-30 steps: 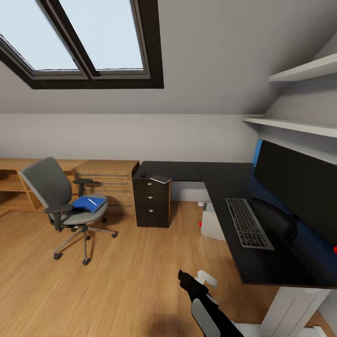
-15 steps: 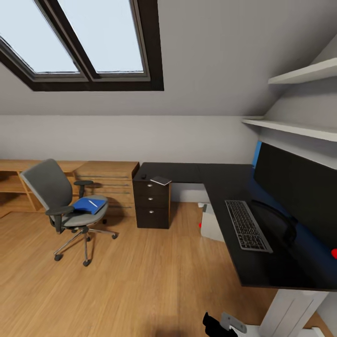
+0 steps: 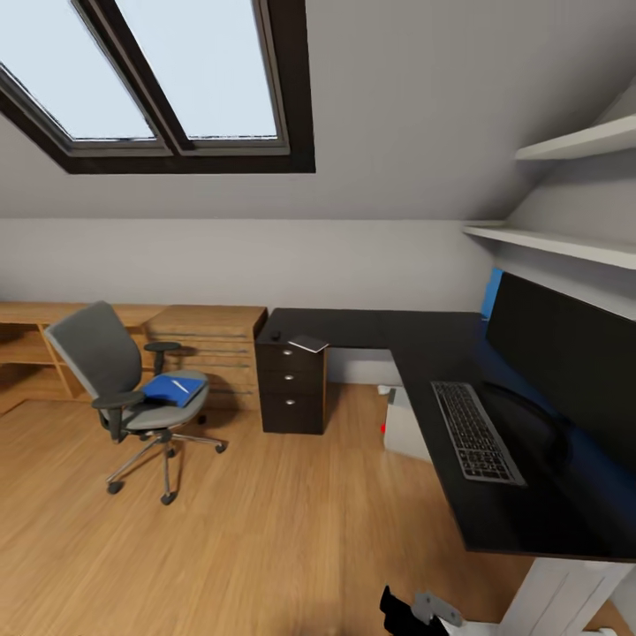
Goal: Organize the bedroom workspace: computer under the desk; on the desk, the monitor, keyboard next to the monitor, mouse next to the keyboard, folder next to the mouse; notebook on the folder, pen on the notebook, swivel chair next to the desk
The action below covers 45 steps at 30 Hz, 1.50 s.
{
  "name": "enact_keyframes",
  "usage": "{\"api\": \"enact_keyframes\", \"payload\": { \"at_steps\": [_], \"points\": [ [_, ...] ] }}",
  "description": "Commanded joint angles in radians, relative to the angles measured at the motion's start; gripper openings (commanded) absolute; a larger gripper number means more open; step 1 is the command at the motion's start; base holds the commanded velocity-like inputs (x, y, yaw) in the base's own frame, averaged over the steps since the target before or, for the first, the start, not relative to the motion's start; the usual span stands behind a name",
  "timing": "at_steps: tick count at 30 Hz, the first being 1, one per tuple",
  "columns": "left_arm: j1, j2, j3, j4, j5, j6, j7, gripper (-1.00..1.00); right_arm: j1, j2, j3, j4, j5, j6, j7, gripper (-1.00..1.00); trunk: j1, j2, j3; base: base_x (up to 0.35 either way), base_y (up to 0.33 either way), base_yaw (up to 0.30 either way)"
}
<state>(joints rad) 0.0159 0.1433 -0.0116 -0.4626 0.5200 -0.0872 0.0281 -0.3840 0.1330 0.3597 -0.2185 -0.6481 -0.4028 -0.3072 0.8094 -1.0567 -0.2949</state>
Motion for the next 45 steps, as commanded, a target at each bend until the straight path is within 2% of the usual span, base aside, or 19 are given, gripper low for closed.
{"api": "enact_keyframes", "payload": {
  "at_steps": [1, 4, 6, 9, 13, 21, 24, 28, 32, 45],
  "points": [
    [0.001, -0.013, -0.004, 0.026, 0.004, -0.008, 0.003, 1.00, -0.001, 0.000, 0.008, 0.003, -0.008, -0.009, -0.006, 1.00, 0.001, -0.001, -0.001, 0.245, 0.218, 0.266],
    [0.001, -0.047, -0.016, 0.057, 0.000, -0.013, 0.003, 1.00, -0.001, 0.000, 0.007, 0.004, -0.011, -0.012, -0.006, 1.00, 0.001, -0.001, -0.001, 0.246, 0.218, 0.272],
    [0.001, -0.058, -0.026, 0.068, -0.015, -0.014, 0.003, 1.00, -0.001, 0.000, 0.005, 0.005, -0.013, -0.014, -0.006, 1.00, 0.001, -0.001, -0.001, 0.247, 0.218, 0.277],
    [0.001, -0.065, -0.035, 0.077, -0.053, -0.016, 0.004, 1.00, -0.001, -0.001, 0.003, 0.005, -0.014, -0.015, -0.007, 1.00, 0.001, -0.001, -0.001, 0.250, 0.213, 0.279],
    [0.001, -0.069, -0.039, 0.081, -0.076, -0.017, 0.003, 1.00, -0.001, 0.000, 0.003, 0.006, -0.014, -0.017, -0.007, 1.00, 0.001, -0.001, -0.001, 0.268, 0.190, 0.281],
    [0.001, -0.070, -0.040, 0.082, -0.081, -0.027, 0.004, 1.00, -0.001, -0.003, 0.004, 0.005, -0.007, -0.032, -0.006, 1.00, 0.001, -0.001, -0.003, 0.295, 0.136, 0.249],
    [0.001, -0.070, -0.040, 0.082, -0.080, -0.058, 0.006, 1.00, -0.001, -0.009, 0.003, 0.006, -0.005, -0.089, -0.006, 1.00, 0.001, -0.001, -0.003, 0.322, 0.023, 0.055],
    [0.001, -0.071, -0.043, 0.095, -0.082, -0.069, 0.007, 1.00, -0.001, -0.011, 0.004, 0.009, -0.004, -0.111, -0.006, 1.00, 0.001, -0.001, -0.003, 0.327, 0.003, 0.010],
    [0.001, -0.076, -0.061, 0.106, -0.083, -0.072, 0.008, 1.00, -0.001, -0.010, 0.005, 0.031, -0.003, -0.117, -0.006, 1.00, 0.001, -0.001, -0.003, 0.324, -0.100, 0.001],
    [0.001, -0.077, -0.064, 0.110, -0.083, -0.072, 0.009, 1.00, -0.001, -0.018, 0.005, 0.034, -0.002, -0.117, -0.006, 1.00, 0.001, -0.001, -0.003, 0.304, -0.185, 0.000]
  ]
}}
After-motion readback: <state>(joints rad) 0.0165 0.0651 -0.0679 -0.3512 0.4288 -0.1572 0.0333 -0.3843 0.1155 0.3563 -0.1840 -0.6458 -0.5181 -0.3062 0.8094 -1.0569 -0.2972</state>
